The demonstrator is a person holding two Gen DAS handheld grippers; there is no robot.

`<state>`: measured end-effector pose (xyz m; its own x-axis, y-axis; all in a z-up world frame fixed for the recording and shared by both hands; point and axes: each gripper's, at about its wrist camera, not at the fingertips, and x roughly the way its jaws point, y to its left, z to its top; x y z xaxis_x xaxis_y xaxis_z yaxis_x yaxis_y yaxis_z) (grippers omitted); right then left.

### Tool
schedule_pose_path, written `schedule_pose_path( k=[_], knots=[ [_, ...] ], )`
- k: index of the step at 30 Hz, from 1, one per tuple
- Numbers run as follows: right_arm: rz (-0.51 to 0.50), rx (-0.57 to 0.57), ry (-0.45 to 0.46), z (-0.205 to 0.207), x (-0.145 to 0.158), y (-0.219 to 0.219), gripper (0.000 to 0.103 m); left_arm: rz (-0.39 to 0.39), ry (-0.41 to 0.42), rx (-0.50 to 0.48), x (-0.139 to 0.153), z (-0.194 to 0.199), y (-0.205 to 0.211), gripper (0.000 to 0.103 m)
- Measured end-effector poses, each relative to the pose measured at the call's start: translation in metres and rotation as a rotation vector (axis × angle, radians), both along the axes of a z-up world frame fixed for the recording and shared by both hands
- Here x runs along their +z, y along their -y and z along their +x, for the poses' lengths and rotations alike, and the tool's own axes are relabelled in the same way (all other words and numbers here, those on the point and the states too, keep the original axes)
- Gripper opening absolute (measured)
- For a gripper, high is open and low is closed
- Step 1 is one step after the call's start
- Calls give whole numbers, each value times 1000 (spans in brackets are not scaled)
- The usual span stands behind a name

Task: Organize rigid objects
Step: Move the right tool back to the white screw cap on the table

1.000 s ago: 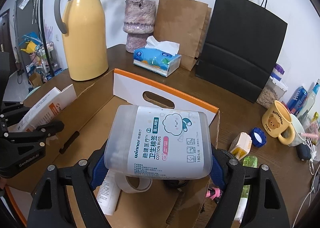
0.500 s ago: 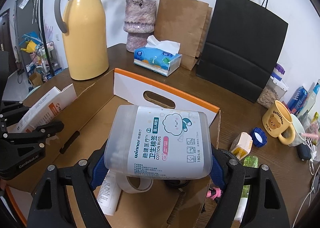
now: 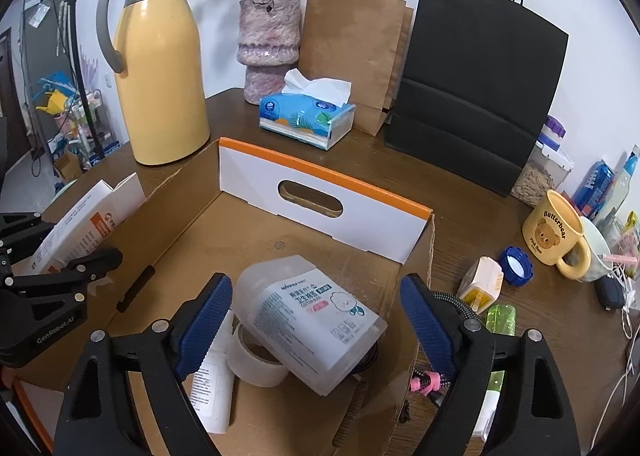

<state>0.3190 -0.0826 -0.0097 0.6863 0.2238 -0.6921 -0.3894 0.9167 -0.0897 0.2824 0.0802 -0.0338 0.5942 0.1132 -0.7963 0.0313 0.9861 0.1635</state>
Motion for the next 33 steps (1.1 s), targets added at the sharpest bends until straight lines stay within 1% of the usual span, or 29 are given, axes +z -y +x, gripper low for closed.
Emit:
schedule_pose_path(
  k=[9,18,25,33],
  knots=[
    [20,-1,28,-4,5,2,90,0,0,0,0,0,0,24],
    [62,-33,83,-16,22,22,90,-1,1,0,0,0,0,24],
    [62,-124,101,-26,26,57,90,0,1,0,0,0,0,24],
    [45,-251,76,-39,17,109,90,-1,1,0,0,-1,0,24]
  ],
)
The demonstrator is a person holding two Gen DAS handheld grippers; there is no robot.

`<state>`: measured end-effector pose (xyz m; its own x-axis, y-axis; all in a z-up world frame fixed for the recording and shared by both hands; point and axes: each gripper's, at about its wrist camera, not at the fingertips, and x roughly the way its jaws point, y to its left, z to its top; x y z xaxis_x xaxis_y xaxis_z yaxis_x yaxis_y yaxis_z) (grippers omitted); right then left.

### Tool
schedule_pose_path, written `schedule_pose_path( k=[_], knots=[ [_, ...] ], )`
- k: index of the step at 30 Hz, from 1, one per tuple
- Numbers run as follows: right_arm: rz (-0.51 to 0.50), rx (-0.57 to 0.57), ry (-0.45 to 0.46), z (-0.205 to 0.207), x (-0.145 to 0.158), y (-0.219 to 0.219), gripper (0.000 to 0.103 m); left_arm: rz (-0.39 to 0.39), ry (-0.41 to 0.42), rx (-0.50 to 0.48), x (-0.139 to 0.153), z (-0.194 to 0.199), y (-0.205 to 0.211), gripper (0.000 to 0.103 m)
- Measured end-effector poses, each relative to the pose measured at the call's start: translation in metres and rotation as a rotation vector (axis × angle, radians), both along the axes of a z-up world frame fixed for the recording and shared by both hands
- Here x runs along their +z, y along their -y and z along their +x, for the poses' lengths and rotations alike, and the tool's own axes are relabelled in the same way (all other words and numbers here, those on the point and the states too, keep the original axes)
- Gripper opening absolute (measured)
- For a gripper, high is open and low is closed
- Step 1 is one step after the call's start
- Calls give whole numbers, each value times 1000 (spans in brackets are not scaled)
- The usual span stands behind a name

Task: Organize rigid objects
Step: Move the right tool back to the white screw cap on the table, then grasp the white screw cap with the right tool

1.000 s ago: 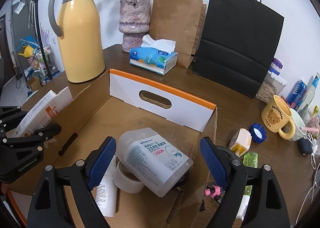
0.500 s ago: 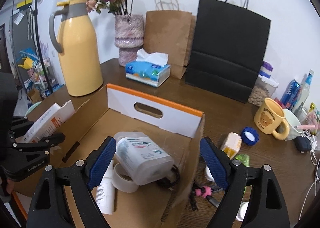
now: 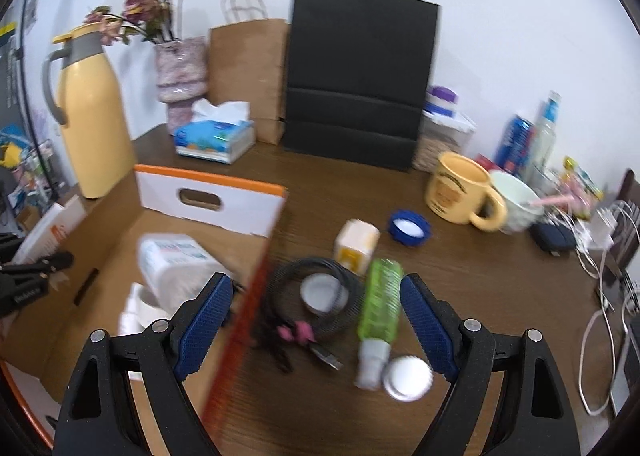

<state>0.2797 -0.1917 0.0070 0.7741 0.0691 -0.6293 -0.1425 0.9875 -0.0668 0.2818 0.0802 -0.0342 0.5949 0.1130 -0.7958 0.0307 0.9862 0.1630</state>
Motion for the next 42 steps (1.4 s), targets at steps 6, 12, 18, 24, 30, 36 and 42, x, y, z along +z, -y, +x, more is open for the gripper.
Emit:
schedule_pose_path(
  k=[6,12,18,24,30,36,42],
  knots=[
    [-8,-63,-56,-9,-18,28,90,0,0,0,0,0,0,24],
    [-18,-108,-127,-12,-44,51,90,0,0,0,0,0,0,24],
    [-25,-138,-195,-11,-71,71,90,0,0,-1,0,0,0,24],
    [-2,-153,-230,-4,-87,84,90,-1,0,0,0,0,0,24],
    [17,-133,-227,2,-91,88,90,0,1,0,0,-1,0,24],
    [53,-138,-261,15,-95,96,103,-1,1,0,0,-1,0,24],
    [54,-144,-263,17,-97,96,103,0,1,0,0,-1,0,24]
  ],
)
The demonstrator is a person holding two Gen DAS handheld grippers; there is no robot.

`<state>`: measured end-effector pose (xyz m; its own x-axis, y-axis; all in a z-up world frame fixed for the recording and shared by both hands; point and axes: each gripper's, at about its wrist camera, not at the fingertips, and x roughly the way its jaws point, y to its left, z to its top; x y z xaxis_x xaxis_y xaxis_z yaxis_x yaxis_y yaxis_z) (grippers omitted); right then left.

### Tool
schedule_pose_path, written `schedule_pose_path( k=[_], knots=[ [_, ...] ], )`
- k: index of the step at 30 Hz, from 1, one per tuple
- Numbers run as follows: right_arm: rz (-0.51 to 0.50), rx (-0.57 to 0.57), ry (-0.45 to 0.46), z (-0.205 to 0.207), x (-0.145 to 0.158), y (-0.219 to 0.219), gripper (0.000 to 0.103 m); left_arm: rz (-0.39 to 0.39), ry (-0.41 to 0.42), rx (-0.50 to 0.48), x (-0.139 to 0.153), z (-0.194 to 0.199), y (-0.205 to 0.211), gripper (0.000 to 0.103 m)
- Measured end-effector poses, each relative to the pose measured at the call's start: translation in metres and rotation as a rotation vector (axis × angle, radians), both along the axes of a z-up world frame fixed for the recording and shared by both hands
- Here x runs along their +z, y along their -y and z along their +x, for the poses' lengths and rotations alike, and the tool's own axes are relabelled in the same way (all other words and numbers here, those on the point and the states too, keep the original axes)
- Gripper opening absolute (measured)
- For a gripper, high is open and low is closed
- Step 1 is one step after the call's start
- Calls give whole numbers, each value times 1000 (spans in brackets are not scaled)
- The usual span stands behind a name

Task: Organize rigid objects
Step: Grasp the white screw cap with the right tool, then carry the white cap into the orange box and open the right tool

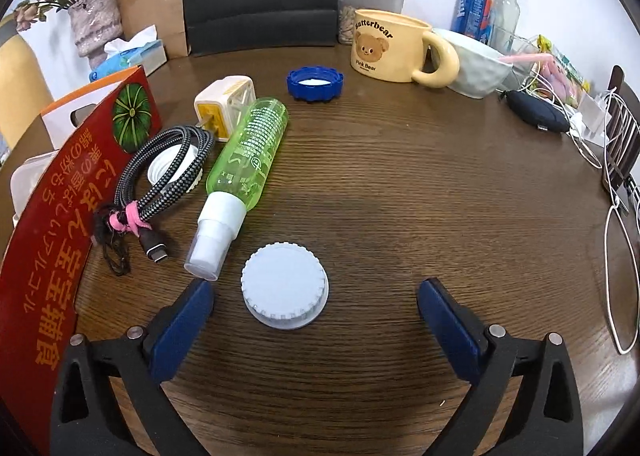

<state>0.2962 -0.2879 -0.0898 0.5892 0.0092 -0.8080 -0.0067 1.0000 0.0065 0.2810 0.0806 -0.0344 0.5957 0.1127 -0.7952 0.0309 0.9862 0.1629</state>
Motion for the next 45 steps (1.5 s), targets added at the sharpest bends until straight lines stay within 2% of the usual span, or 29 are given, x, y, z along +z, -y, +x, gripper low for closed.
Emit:
schedule_pose_path(
  k=[8,11,13,14,15,20,31,45],
  knots=[
    [2,2,3,0,0,0,102,0,0,0,0,0,0,24],
    [0,29,35,-5,6,-5,79,0,0,0,0,0,0,24],
    [-2,53,50,-8,8,-10,53,-1,0,0,0,0,0,24],
    [-6,60,56,-9,9,-13,47,-1,0,0,0,0,0,24],
    [-11,65,60,-10,10,-15,45,-1,0,0,0,0,0,24],
    [-15,40,72,-12,13,-15,45,-1,0,0,0,0,0,24],
    [-21,-10,210,-31,32,-15,45,-1,0,0,0,0,0,24],
    [15,113,311,-35,62,-58,45,-1,1,0,0,0,0,24]
  ],
)
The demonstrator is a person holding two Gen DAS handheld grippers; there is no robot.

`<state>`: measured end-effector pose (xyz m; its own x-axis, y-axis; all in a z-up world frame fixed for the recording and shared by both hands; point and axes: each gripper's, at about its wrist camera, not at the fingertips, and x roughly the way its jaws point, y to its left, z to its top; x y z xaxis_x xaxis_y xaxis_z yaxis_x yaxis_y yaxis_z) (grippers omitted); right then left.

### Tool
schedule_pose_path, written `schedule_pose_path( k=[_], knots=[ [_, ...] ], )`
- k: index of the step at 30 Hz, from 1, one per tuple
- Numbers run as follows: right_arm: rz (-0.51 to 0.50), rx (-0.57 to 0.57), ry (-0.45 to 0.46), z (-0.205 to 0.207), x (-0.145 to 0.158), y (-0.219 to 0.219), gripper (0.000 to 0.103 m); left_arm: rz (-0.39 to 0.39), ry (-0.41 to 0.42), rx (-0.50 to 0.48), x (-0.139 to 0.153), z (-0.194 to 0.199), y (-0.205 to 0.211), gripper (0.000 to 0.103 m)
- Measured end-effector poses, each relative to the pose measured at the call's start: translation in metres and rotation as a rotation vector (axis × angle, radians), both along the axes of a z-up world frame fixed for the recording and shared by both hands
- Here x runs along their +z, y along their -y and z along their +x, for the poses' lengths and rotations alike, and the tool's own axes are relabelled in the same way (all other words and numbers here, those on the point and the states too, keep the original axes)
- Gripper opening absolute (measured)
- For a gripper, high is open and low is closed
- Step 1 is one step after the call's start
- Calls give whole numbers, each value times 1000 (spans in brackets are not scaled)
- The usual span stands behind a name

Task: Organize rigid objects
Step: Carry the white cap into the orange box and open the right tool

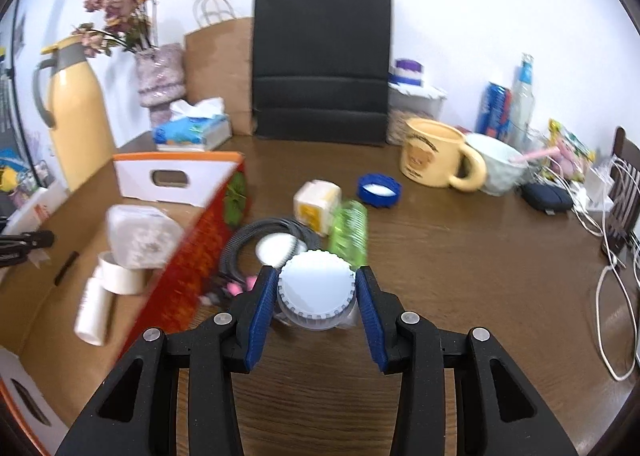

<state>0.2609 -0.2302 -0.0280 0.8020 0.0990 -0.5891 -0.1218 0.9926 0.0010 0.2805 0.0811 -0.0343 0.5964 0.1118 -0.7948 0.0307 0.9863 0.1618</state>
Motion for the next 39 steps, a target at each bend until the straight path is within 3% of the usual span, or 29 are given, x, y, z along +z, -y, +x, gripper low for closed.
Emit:
schedule_pose_path(
  k=[13,25,39],
  knots=[
    [5,187,77,7,27,-66,45,0,0,0,0,0,0,24],
    [-13,307,65,17,27,-112,45,-1,0,0,0,0,1,24],
    [-30,322,13,21,13,-121,45,-1,0,0,0,0,1,24]
  ],
)
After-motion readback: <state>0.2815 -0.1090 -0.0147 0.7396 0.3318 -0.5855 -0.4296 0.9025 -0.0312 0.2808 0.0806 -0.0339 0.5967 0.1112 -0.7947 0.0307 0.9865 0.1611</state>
